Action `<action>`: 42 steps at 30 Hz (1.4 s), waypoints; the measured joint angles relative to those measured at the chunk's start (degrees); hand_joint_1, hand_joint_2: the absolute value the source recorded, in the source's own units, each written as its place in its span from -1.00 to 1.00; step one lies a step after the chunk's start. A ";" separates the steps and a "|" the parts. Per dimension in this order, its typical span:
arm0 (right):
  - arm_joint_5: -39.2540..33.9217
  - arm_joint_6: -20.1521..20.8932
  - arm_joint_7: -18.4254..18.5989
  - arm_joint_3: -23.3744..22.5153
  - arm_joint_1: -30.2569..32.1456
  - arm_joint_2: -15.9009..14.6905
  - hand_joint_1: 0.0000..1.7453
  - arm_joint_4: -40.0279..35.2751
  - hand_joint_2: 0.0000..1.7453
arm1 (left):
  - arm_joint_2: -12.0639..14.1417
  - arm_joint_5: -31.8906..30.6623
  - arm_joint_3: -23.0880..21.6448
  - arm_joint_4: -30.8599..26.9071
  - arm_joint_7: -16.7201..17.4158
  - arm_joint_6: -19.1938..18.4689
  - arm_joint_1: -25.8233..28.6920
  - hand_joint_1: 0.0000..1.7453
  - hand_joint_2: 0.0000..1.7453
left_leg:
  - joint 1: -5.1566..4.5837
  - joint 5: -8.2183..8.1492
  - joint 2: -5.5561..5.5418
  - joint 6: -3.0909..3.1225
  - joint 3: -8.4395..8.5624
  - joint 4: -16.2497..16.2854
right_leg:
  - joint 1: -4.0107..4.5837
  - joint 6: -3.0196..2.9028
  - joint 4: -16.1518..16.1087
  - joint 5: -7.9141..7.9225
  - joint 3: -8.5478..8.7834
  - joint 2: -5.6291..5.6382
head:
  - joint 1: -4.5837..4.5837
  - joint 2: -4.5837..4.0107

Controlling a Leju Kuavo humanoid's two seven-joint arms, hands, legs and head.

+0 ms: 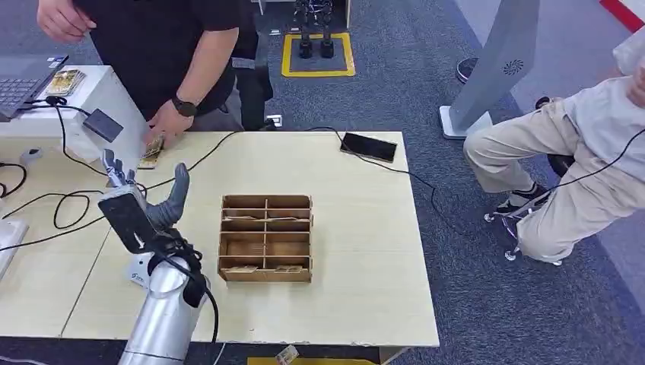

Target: Pass the card to the sensor for recognition and then transmit it.

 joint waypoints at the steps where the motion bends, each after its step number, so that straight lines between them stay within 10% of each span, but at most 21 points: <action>1: -0.04 0.00 0.04 0.00 0.02 0.00 -1.00 -0.04 1.00 | -0.18 -2.14 0.00 -0.77 -0.40 0.02 1.20 -1.00 1.00 | 0.00 0.00 0.00 0.00 0.00 0.00 | 0.00 0.00 0.00 -0.01 -0.01 0.01 | 0.00 0.00; 7: -0.90 0.00 -0.85 0.00 0.03 0.02 -1.00 -0.22 1.00 | -1.01 -7.62 -0.11 -5.43 -2.76 0.13 7.79 -1.00 1.00 | 0.00 -0.01 0.04 0.01 -0.02 0.00 | 0.00 0.00 0.00 -0.01 -0.02 0.02 | 0.00 0.00; 30: -3.13 0.00 -1.18 0.00 0.23 0.02 -1.00 -0.28 1.00 | 0.32 9.38 -3.78 -21.34 -6.25 -9.43 22.70 -1.00 1.00 | 0.00 -0.02 0.03 0.02 -0.05 0.00 | 0.00 -0.01 0.00 -0.02 -0.04 0.01 | 0.00 0.00; 39: -2.67 0.00 -2.12 0.00 0.21 0.00 -1.00 0.11 1.00 | 5.19 -3.23 -9.24 -24.05 -9.34 -16.57 25.15 -1.00 1.00 | 0.00 -0.06 0.03 -0.03 -0.03 -0.01 | 0.00 -0.01 0.00 -0.03 -0.04 0.00 | 0.00 0.00; 40: -2.52 0.00 -2.34 0.00 0.21 0.00 -1.00 0.26 1.00 | 6.13 -6.77 -10.40 -24.03 -9.40 -16.90 25.15 -1.00 -1.00 | 0.00 -0.06 0.03 -0.03 -0.02 0.00 | 0.00 -0.01 0.00 -0.03 -0.04 0.00 | -0.02 0.00; 42: -2.32 0.02 -2.38 0.00 0.21 -0.02 -1.00 0.50 1.00 | 7.43 -13.71 -12.66 -23.74 -9.10 -16.72 25.00 -1.00 -1.00 | 0.01 -0.06 0.04 -0.03 -0.02 0.00 | 0.00 -0.01 0.00 -0.03 -0.04 0.00 | 0.00 0.00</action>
